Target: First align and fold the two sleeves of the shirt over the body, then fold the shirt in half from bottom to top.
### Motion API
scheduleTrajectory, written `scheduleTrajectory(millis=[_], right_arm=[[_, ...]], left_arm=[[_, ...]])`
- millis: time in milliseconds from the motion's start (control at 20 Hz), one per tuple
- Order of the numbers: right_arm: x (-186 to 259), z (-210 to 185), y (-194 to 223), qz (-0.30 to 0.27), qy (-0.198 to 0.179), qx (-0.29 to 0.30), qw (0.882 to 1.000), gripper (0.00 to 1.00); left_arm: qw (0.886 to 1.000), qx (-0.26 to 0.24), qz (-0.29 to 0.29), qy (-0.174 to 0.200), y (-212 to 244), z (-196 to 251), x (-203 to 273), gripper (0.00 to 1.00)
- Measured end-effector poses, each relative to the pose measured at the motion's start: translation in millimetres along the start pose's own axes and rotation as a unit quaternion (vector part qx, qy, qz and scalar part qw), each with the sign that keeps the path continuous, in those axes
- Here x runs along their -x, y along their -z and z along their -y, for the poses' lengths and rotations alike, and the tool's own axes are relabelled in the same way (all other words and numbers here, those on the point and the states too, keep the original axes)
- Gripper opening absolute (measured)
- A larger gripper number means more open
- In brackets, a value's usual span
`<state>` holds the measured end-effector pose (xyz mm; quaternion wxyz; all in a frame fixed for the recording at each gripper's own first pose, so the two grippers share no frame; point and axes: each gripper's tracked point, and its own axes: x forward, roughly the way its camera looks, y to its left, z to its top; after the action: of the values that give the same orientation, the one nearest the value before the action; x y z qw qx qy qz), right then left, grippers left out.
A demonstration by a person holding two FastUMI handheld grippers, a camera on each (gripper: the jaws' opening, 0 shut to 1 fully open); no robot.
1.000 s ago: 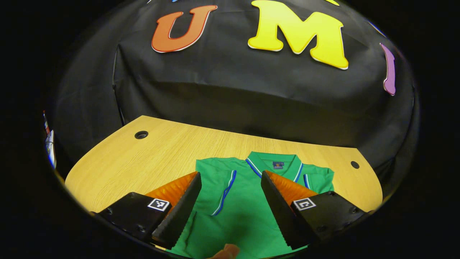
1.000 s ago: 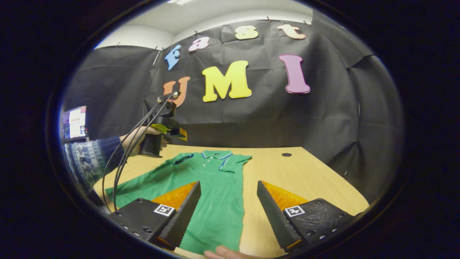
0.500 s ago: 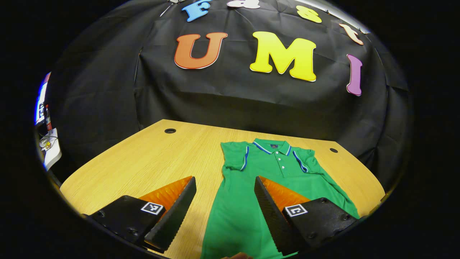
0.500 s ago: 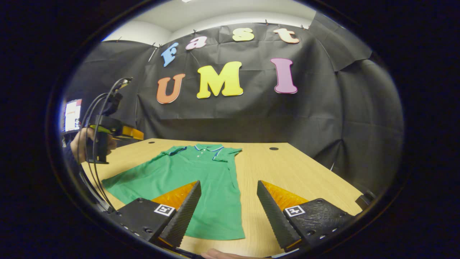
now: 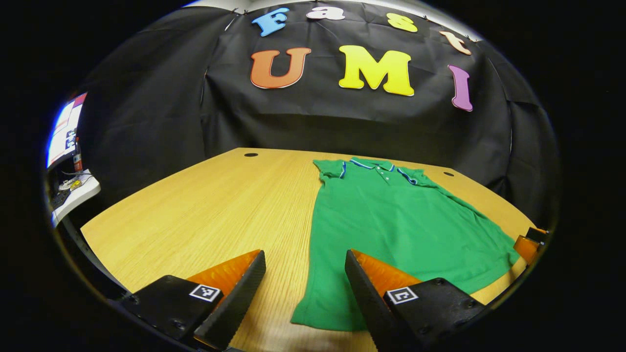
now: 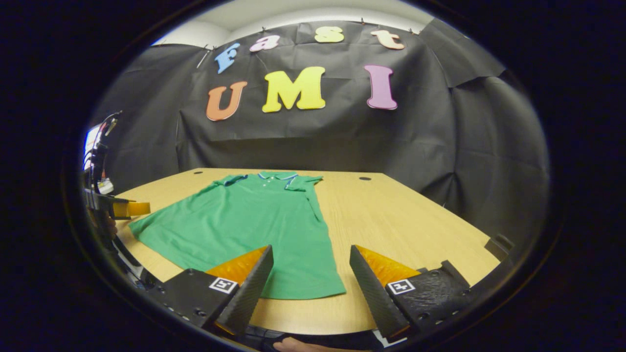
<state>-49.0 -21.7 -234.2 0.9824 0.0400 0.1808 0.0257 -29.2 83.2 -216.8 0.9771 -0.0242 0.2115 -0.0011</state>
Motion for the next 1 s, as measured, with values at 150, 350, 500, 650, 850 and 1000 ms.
scheduleTrajectory(millis=[150, 350, 500, 650, 850, 1000], right_arm=[[-2, 1, 5, 0.002, 0.015, 0.018, 1.000, 0.95], [-10, 7, 17, -0.012, 0.027, 0.006, 1.000, 0.95], [-16, 2, 21, -0.021, 0.012, -0.015, 1.000, 0.97], [-23, 0, 19, -0.017, 0.001, -0.026, 1.000, 0.95], [-36, -10, 20, -0.028, -0.013, -0.041, 0.999, 0.38], [-42, -17, 15, -0.037, -0.019, -0.016, 0.999, 0.05]], left_arm=[[1.000, -0.003, 0.003, 0.004, 5, -1, 2, 1.00], [1.000, 0.001, 0.017, 0.025, 6, 10, 2, 1.00], [1.000, -0.016, 0.020, 0.015, 10, 5, 1, 1.00], [1.000, -0.025, 0.019, 0.000, 8, -3, -4, 0.84], [1.000, -0.022, 0.018, -0.008, 5, -5, -13, 0.30], [1.000, -0.012, 0.028, -0.003, 2, -1, -18, 0.06]])
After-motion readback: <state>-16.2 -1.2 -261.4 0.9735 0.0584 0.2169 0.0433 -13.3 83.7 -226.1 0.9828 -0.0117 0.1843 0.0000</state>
